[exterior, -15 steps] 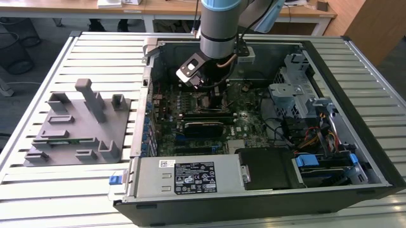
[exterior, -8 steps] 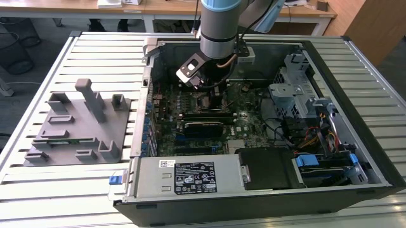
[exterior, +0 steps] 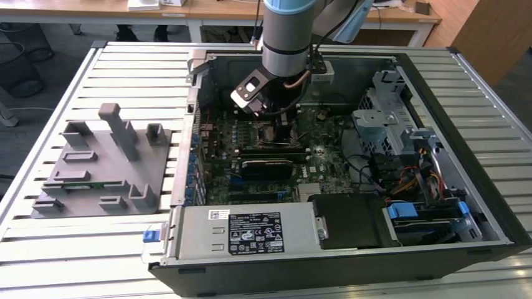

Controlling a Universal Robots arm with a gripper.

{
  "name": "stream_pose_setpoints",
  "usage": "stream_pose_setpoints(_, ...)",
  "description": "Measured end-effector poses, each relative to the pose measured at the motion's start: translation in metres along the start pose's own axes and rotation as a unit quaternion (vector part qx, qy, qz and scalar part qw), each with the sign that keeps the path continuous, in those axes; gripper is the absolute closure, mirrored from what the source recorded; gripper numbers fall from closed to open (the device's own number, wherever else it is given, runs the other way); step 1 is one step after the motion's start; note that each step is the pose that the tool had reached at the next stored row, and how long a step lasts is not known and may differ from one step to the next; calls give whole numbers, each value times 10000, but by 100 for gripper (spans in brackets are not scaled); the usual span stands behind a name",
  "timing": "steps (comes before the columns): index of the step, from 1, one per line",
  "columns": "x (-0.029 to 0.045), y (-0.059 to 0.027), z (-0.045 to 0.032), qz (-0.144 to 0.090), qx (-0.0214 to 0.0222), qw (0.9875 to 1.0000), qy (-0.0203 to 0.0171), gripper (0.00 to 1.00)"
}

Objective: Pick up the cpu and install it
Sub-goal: 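Place the cpu into insertion slot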

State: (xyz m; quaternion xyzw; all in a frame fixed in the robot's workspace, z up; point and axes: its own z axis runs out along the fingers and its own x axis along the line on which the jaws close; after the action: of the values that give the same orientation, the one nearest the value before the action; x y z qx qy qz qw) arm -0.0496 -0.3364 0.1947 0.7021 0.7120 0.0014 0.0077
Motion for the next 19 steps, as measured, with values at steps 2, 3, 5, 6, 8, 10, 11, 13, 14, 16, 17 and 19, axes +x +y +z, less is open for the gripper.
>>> stream_pose_setpoints(2, 6, -2, 0, 9, 0, 10000, -1, 47)
stream_pose_setpoints(3, 8, -2, 0, 14, 0, 10000, -1, 47)
stream_pose_setpoints(5, 12, -1, 4, 26, 0, 10000, 1, 47)
stream_pose_setpoints(6, 13, -2, 6, 27, 1, 10000, 2, 47)
stream_pose_setpoints(8, 15, -2, 12, 30, 1, 10000, 7, 47)
stream_pose_setpoints(10, 17, -1, 17, 32, 0, 10000, 12, 47)
stream_pose_setpoints(11, 17, -2, 19, 33, -1, 10000, 13, 47)
stream_pose_setpoints(13, 22, 1, 27, 33, -7, 10000, 29, 46)
stream_pose_setpoints(14, 22, 2, 30, 33, -9, 10000, 27, 46)
stream_pose_setpoints(16, 17, -1, 22, 34, -2, 10000, 15, 40)
stream_pose_setpoints(17, 17, -1, 21, 33, -1, 10000, 14, 40)
stream_pose_setpoints(19, 17, -1, 21, 33, -1, 10000, 14, 40)
